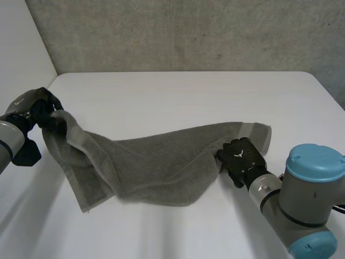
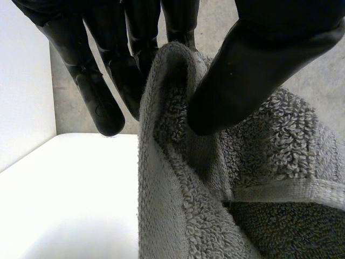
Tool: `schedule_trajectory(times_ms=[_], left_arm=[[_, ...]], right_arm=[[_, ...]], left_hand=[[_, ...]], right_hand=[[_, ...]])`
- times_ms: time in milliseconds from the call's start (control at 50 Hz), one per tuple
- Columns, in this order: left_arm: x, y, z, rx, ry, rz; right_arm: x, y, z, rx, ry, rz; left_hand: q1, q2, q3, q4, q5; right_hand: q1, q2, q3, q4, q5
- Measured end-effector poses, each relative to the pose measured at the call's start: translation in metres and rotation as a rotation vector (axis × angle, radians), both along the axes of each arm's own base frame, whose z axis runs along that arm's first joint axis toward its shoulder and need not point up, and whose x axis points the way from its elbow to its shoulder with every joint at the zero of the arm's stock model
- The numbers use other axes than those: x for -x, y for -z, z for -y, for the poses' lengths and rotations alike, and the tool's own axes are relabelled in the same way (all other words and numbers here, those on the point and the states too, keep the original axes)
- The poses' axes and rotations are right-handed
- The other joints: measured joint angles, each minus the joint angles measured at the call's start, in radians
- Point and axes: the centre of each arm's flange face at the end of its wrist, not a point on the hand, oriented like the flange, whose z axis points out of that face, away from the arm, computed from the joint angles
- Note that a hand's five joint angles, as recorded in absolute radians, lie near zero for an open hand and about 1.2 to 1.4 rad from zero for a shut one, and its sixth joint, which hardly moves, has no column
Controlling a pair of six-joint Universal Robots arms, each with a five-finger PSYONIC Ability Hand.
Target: Fold the towel.
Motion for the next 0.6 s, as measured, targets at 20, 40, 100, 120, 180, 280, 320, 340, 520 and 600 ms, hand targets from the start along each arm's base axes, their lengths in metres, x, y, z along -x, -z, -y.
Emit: schedule_trajectory(times_ms=[20, 40, 100, 120, 180, 280, 320, 340, 520, 600], left_arm=[[0.0, 0.0, 0.0, 0.0, 0.0, 0.0], [0.0, 0.0, 0.0, 0.001, 0.0, 0.0], [0.0, 0.001, 0.0, 0.002, 0.001, 0.0], [0.0, 0.001, 0.0, 0.002, 0.001, 0.0], [0.0, 0.001, 0.0, 0.003, 0.001, 0.0], [0.0, 0.001, 0.0, 0.001, 0.002, 0.0], [0.001, 0.002, 0.0, 0.002, 0.003, 0.0], [0.001, 0.002, 0.0, 0.003, 0.003, 0.0], [0.001, 0.003, 0.001, 0.016, 0.003, 0.0], [0.001, 0.003, 0.002, 0.018, 0.003, -0.001]], right_arm=[[-0.001, 0.001, 0.002, 0.002, 0.0, 0.0], [-0.002, 0.001, 0.004, 0.004, 0.0, 0.0], [-0.004, 0.004, 0.008, 0.006, 0.002, 0.0], [-0.004, 0.005, 0.01, 0.006, 0.003, 0.0], [-0.006, 0.009, 0.015, 0.007, 0.008, -0.004], [-0.008, 0.013, 0.022, 0.009, 0.018, -0.01], [-0.009, 0.015, 0.025, 0.012, 0.023, -0.012], [-0.009, 0.016, 0.026, 0.014, 0.024, -0.012], [-0.012, 0.013, 0.034, 0.042, 0.031, -0.001], [-0.012, 0.0, 0.04, 0.076, 0.041, 0.019]], left_hand=[[0.0, 0.0, 0.0, 0.0, 0.0], [0.0, 0.0, 0.0, 0.0, 0.0], [0.0, 0.0, 0.0, 0.0, 0.0], [0.0, 0.0, 0.0, 0.0, 0.0], [0.0, 0.0, 0.0, 0.0, 0.0], [0.0, 0.0, 0.0, 0.0, 0.0], [0.0, 0.0, 0.0, 0.0, 0.0], [0.0, 0.0, 0.0, 0.0, 0.0], [0.0, 0.0, 0.0, 0.0, 0.0], [0.0, 0.0, 0.0, 0.0, 0.0]], right_hand=[[0.014, 0.017, 0.018, 0.018, 0.015], [0.031, 0.037, 0.038, 0.035, 0.034], [0.057, 0.068, 0.068, 0.066, 0.063], [0.065, 0.079, 0.08, 0.078, 0.073], [0.073, 0.096, 0.099, 0.099, 0.092], [0.08, 0.111, 0.115, 0.116, 0.107], [0.091, 0.128, 0.132, 0.134, 0.122], [0.107, 0.145, 0.145, 0.147, 0.136], [0.699, 0.651, 0.671, 0.678, 0.662], [0.71, 0.654, 0.691, 0.707, 0.673]])
